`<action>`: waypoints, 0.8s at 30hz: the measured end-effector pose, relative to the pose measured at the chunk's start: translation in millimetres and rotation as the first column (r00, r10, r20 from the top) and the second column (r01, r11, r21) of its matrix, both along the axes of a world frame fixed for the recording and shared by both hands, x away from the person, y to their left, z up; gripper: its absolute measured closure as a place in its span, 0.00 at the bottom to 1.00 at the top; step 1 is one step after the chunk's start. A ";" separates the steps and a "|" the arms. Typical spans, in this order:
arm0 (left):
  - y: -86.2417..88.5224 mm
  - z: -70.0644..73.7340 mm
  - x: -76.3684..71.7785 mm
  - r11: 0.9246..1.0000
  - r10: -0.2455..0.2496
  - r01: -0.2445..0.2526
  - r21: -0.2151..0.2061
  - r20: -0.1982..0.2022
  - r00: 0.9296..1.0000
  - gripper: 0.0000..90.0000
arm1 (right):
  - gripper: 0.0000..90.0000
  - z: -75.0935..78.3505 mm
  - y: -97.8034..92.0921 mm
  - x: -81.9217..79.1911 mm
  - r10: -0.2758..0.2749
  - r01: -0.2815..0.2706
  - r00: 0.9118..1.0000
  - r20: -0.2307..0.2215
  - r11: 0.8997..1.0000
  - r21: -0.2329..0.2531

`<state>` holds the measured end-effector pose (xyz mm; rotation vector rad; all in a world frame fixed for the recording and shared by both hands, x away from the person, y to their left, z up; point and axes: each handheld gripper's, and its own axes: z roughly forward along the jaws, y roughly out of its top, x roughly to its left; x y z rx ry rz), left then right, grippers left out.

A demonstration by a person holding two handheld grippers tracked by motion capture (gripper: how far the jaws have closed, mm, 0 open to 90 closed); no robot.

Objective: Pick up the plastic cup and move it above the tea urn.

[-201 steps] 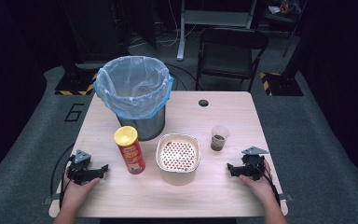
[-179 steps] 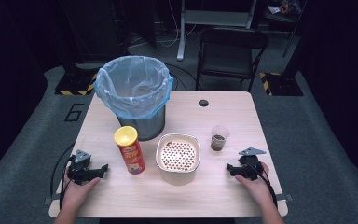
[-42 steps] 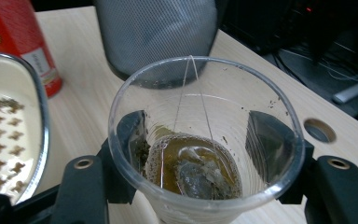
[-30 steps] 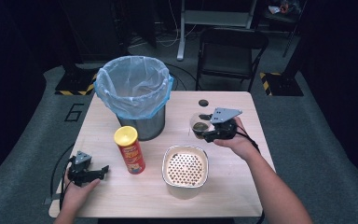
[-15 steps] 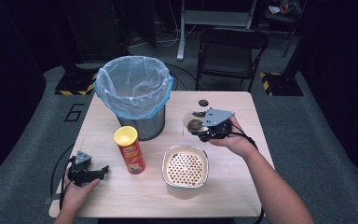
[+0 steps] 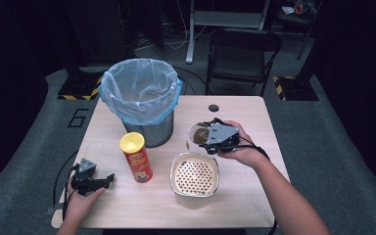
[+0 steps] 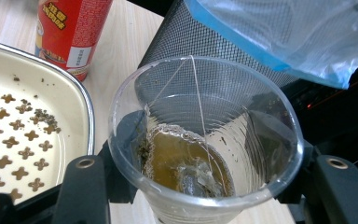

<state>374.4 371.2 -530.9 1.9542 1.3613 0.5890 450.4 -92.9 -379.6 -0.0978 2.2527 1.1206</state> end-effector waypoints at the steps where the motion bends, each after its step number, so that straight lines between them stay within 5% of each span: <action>1: 0.0 0.0 0.0 1.000 0.000 0.000 -0.001 0.000 1.000 0.15 | 0.43 0.1 0.2 -0.7 0.001 -0.001 1.000 0.011 1.000 -0.005; 16: -0.1 -0.2 0.0 1.000 0.000 0.000 -0.002 0.001 1.000 0.15 | 0.43 -6.8 4.0 -9.1 0.024 -0.013 0.994 0.108 0.994 -0.106; 17: -0.3 -0.3 0.1 1.000 0.001 -0.001 -0.007 0.000 1.000 0.15 | 0.43 -6.4 6.3 -14.5 0.036 -0.016 0.988 0.153 0.991 -0.131; 20: -0.2 -0.3 0.1 1.000 0.001 -0.001 -0.008 0.000 1.000 0.15 | 0.44 -7.1 8.6 -19.9 0.043 -0.011 0.980 0.193 0.987 -0.161; 24: 0.1 -0.1 0.0 1.000 -0.003 0.003 -0.001 0.002 1.000 0.15 | 0.44 -8.8 13.7 -31.2 0.068 -0.004 0.958 0.280 0.975 -0.223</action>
